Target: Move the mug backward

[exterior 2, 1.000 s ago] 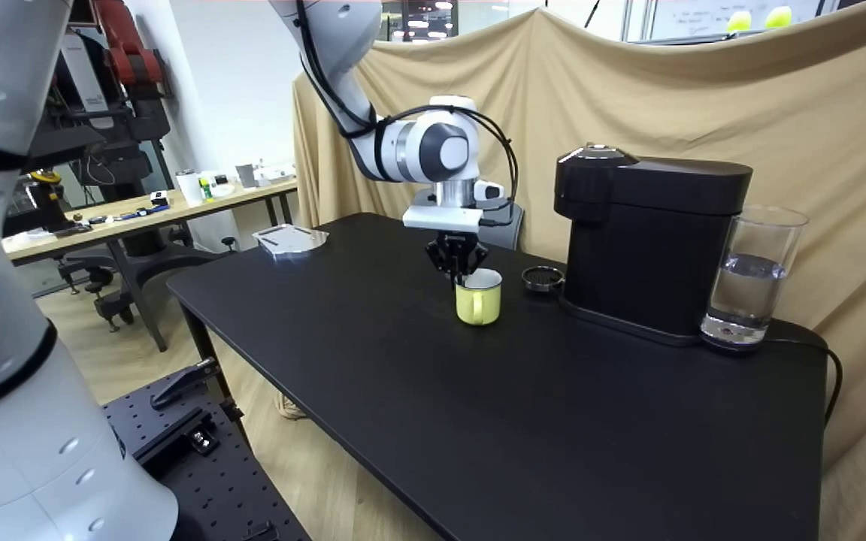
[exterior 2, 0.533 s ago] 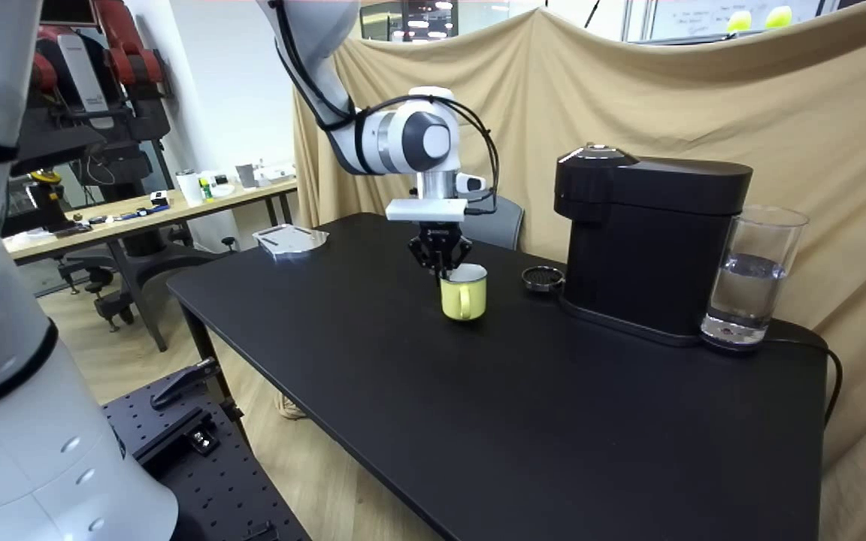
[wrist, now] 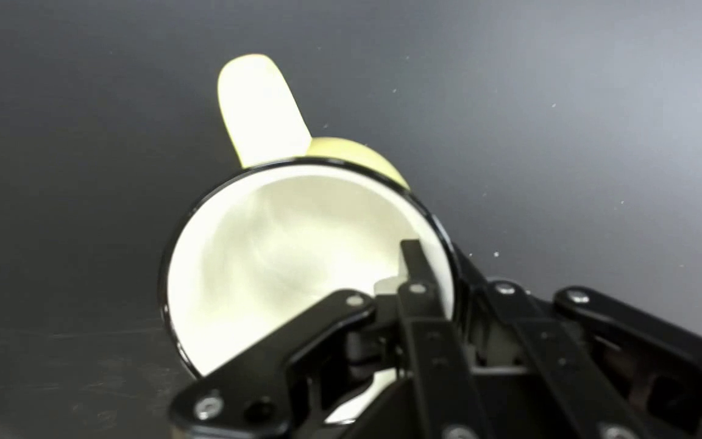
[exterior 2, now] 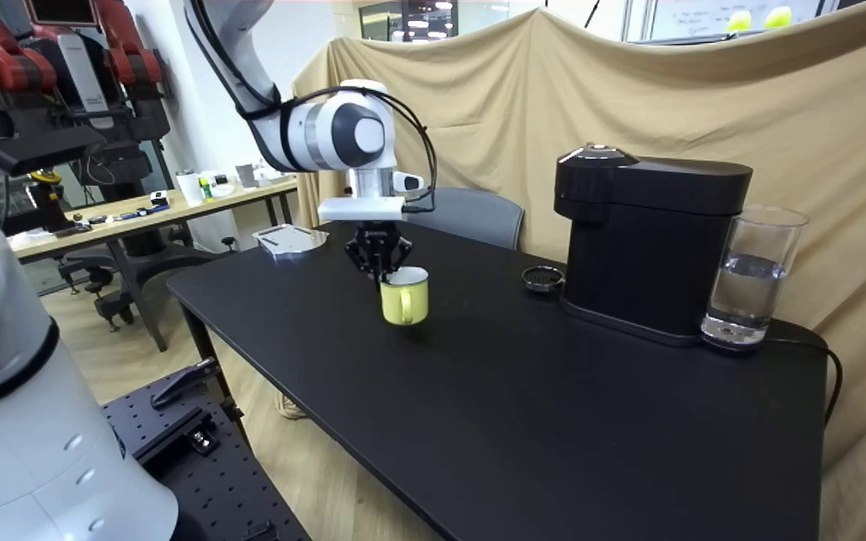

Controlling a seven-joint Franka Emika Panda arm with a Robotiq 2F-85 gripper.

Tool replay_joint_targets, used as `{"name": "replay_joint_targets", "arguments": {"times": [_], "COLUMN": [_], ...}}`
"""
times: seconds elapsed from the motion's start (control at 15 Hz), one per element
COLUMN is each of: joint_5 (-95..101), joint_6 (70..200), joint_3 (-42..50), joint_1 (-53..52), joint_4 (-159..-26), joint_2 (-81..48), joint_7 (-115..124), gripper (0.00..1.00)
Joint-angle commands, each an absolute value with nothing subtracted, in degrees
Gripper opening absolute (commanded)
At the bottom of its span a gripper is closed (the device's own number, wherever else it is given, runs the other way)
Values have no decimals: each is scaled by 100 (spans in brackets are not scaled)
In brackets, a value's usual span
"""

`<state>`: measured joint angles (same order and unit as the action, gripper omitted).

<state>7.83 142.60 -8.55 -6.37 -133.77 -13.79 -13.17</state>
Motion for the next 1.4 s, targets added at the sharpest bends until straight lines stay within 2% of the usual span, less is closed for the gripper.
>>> {"name": "replay_joint_targets", "arguments": {"times": [0.0, 0.6, 0.73, 1.07, 1.33], "joint_5": [699, 541, 585, 575, 382], "joint_6": [14730, 15061, 15023, 14892, 14287], "joint_3": [-908, -887, -860, -838, -915], "joint_1": [-660, -621, -629, -624, -605], "joint_4": [-14049, -14286, -14263, -14238, -14240], "joint_2": [-959, -1114, -1142, -1108, -790], "joint_7": [-1267, -1291, -1267, -1289, -1397], "gripper": [3, 3, 37, 69, 97]}}
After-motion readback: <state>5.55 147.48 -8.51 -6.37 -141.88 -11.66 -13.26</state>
